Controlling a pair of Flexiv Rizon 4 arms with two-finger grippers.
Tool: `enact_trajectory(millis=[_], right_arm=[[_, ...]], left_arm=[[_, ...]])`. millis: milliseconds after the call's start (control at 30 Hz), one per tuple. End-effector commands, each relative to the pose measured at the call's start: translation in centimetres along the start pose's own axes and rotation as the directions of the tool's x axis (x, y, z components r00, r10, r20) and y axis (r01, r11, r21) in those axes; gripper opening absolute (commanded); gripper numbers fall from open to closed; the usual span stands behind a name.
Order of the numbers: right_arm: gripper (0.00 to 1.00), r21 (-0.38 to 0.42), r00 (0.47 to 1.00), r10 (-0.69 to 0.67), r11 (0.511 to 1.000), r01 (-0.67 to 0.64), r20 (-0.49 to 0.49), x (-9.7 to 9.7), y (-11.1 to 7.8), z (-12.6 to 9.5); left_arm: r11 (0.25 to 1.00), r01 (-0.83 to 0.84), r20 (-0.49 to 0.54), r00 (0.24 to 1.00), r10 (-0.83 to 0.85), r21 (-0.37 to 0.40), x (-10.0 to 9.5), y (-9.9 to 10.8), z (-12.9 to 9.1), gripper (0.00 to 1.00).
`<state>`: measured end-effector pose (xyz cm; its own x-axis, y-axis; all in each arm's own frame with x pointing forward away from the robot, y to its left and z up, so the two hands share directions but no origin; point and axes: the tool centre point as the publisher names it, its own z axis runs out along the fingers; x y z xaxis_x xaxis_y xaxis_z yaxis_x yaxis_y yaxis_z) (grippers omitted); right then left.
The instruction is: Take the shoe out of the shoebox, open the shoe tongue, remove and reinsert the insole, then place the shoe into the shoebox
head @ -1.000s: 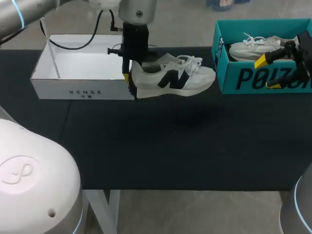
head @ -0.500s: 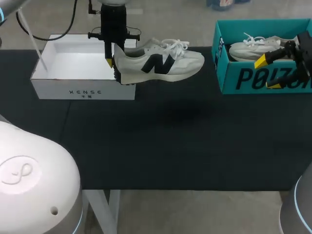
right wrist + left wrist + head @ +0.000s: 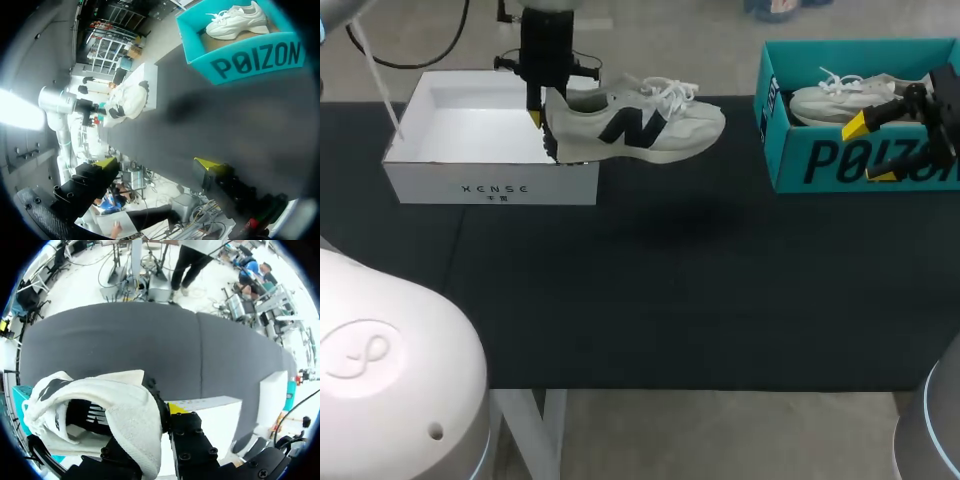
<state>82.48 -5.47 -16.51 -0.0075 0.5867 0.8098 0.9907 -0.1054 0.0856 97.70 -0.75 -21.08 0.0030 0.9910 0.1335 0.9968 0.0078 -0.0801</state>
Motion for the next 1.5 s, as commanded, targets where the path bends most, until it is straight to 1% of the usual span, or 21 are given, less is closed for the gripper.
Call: enact_trajectory(millis=[33,67,100,133,167,200,233,300,333,367,400,433,500,533,633,1200,1233,1300,1400,1433,1500], right_arm=[[1.00,0.000,1.000,0.001,1.000,-0.001,0.002,0.0,0.0,0.0],[1.00,0.000,1.000,0.001,1.000,-0.001,0.002,0.0,0.0,0.0],[1.00,0.000,1.000,0.001,1.000,-0.001,0.002,0.0,0.0,0.0],[1.00,0.000,1.000,0.001,1.000,-0.001,0.002,0.0,0.0,0.0],[1.00,0.000,1.000,0.001,1.000,-0.001,0.002,0.0,0.0,0.0],[1.00,0.000,1.000,0.001,1.000,-0.001,0.002,0.0,0.0,0.0],[1.00,0.000,1.000,0.001,1.000,-0.001,0.002,0.0,0.0,0.0],[1.00,0.000,1.000,0.001,1.000,-0.001,0.002,0.0,0.0,0.0],[1.00,0.000,1.000,0.001,1.000,-0.001,0.002,0.0,0.0,0.0],[1.00,0.000,1.000,0.001,1.000,-0.001,0.002,0.0,0.0,0.0],[1.00,0.000,1.000,0.001,1.000,-0.001,0.002,0.0,0.0,0.0],[1.00,0.000,1.000,0.001,1.000,-0.001,0.002,0.0,0.0,0.0],[1.00,0.000,1.000,0.001,1.000,-0.001,0.002,0.0,0.0,0.0],[1.00,0.000,1.000,0.001,1.000,-0.001,0.002,0.0,0.0,0.0],[1.00,0.000,1.000,0.001,1.000,-0.001,0.002,0.0,0.0,0.0],[1.00,0.000,1.000,0.001,1.000,-0.001,0.002,0.0,0.0,0.0],[1.00,0.000,1.000,0.001,1.000,-0.001,0.002,0.0,0.0,0.0],[1.00,0.000,1.000,0.001,1.000,-0.001,0.002,0.0,0.0,0.0],[1.00,0.000,1.000,0.001,1.000,-0.001,0.002,0.0,0.0,0.0],[1.00,0.000,1.000,0.001,1.000,-0.001,0.002,0.0,0.0,0.0],[1.00,0.000,1.000,0.001,1.000,-0.001,0.002,0.0,0.0,0.0]], left_arm=[[0.996,-0.067,0.075,0.995,0.071,-0.062,4.5,1.2,0.2,0.00],[0.993,-0.103,0.081,0.991,0.108,-0.058,5.1,1.9,0.2,0.00],[0.992,-0.106,0.077,0.991,0.111,-0.063,5.6,2.5,0.1,0.00],[0.986,-0.159,0.075,0.984,0.163,-0.055,6.2,3.2,0.1,0.00],[0.984,-0.167,0.073,0.982,0.171,-0.063,6.7,3.8,0.0,0.00],[0.975,-0.217,0.069,0.973,0.220,-0.048,7.2,4.6,0.0,0.00],[0.975,-0.214,0.067,0.974,0.218,-0.058,7.8,5.2,0.0,0.00],[0.962,-0.269,0.053,0.961,0.271,-0.050,8.6,6.0,-0.1,0.00],[0.963,-0.265,0.037,0.963,0.267,-0.053,9.0,6.4,-0.3,0.00],[0.944,-0.327,0.036,0.944,0.329,-0.044,9.4,6.7,-0.5,0.00],[0.942,-0.330,0.022,0.943,0.332,-0.054,9.9,7.1,-0.6,0.00],[0.922,-0.386,0.032,0.921,0.387,-0.044,10.4,7.5,-0.8,0.00],[0.930,-0.367,0.005,0.930,0.367,-0.038,11.2,8.5,-1.0,0.00],[0.915,-0.402,0.001,0.916,0.402,-0.031,11.5,8.8,-1.0,0.00],[0.909,-0.417,-0.022,0.909,0.417,-0.010,12.3,9.3,-1.2,0.00],[0.909,-0.417,-0.022,0.909,0.417,-0.010,12.3,9.3,-1.2,0.00],[0.920,-0.391,-0.037,0.920,0.390,-0.028,12.8,9.2,-1.1,0.00],[0.929,-0.367,-0.039,0.930,0.366,-0.042,14.2,9.7,-0.8,0.00],[0.940,-0.338,-0.064,0.940,0.335,-0.045,16.2,10.9,-0.1,0.00],[0.951,-0.309,-0.091,0.948,0.305,-0.032,16.8,11.5,0.2,0.00],[0.961,-0.275,-0.088,0.959,0.271,-0.037,18.2,12.6,0.9,0.00]])
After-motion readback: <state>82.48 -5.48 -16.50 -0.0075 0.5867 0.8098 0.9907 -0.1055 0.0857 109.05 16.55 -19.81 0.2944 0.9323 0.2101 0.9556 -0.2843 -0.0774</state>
